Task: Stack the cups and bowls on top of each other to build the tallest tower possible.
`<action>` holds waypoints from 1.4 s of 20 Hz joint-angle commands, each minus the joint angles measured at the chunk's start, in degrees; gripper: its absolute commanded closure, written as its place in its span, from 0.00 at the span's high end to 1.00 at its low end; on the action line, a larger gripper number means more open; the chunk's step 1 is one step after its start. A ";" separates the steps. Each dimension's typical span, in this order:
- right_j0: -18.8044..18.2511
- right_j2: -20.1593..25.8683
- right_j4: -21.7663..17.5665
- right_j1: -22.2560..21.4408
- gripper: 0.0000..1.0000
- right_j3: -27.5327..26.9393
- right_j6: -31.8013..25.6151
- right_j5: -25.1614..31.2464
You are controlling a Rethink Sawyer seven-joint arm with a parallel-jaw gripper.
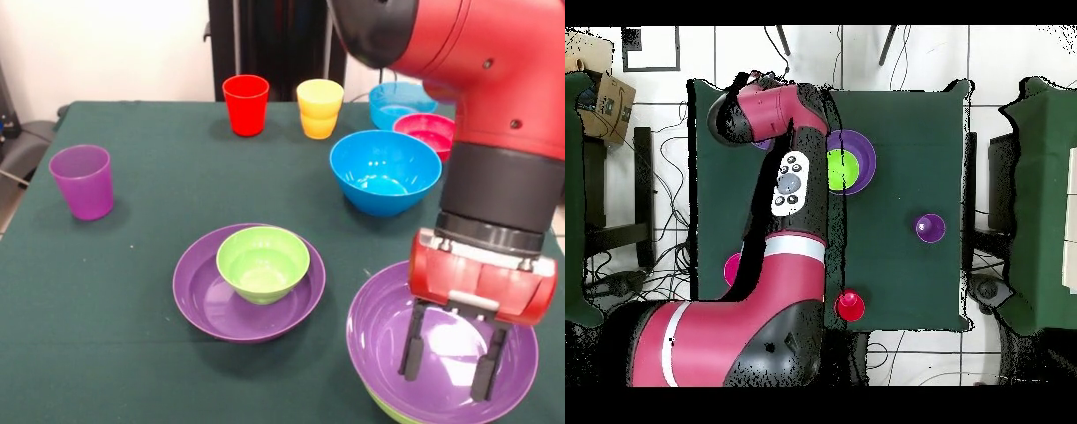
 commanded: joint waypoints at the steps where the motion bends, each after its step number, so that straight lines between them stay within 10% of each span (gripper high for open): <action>1: -0.56 8.65 -1.97 -1.15 1.00 3.26 -12.83 9.20; 9: -2.69 12.99 -1.54 1.07 1.00 0.70 -19.23 19.14; 28: -4.11 19.40 3.98 3.46 1.00 2.02 -12.80 33.18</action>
